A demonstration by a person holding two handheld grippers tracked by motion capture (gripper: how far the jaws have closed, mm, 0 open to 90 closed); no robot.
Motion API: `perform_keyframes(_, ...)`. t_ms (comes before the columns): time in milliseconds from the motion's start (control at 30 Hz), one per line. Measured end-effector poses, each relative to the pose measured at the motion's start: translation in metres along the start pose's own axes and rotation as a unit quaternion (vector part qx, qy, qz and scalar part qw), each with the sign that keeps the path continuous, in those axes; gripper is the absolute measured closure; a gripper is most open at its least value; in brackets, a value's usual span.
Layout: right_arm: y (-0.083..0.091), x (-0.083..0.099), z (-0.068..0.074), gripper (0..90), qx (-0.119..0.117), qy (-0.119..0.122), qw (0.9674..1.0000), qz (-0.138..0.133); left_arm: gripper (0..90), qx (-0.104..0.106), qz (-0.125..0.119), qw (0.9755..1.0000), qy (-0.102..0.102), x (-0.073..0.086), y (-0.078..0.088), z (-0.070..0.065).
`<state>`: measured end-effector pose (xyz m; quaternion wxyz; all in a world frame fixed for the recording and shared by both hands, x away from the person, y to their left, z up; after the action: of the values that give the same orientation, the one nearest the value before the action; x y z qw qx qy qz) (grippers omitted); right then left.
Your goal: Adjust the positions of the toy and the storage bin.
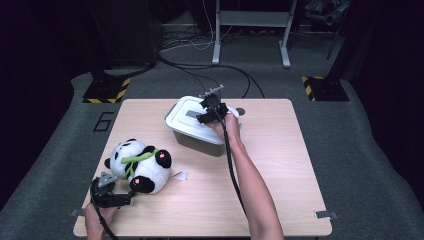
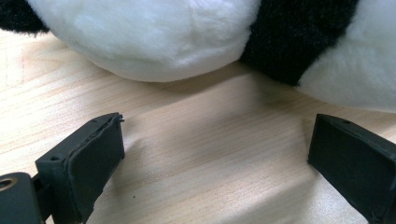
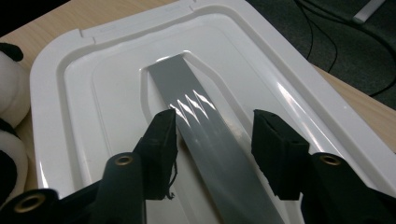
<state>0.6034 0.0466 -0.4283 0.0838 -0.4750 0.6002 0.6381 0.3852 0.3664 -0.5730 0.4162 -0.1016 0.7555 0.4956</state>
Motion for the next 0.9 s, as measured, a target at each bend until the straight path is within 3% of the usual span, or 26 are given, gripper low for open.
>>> perform_keyframes(100,-0.001,0.0,0.0,57.6,-0.016,0.003,0.9999,-0.003,3.1,0.0,0.0,1.0,0.0,0.0,0.0,0.0)
perform_keyframes(433,0.005,0.005,-0.003,62.1,-0.033,0.009,0.9994,-0.002,3.6,0.002,0.003,1.0,0.003,0.0,0.001,0.0)
perform_keyframes(900,0.026,0.03,-0.011,66.4,-0.021,0.006,0.9996,-0.016,4.0,-0.001,-0.001,1.0,0.006,0.0,0.0,0.0)
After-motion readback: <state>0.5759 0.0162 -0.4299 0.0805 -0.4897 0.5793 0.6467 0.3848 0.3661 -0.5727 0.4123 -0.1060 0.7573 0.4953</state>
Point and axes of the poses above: each handheld gripper's, and its own axes: y roughly backward along the jaws, x roughly out of its underside, z roughly to its left, the point moved 6 cm from there along -y, roughly forward along the jaws, and after that the axes turned 14 degrees about x, right-handed, at the moved point
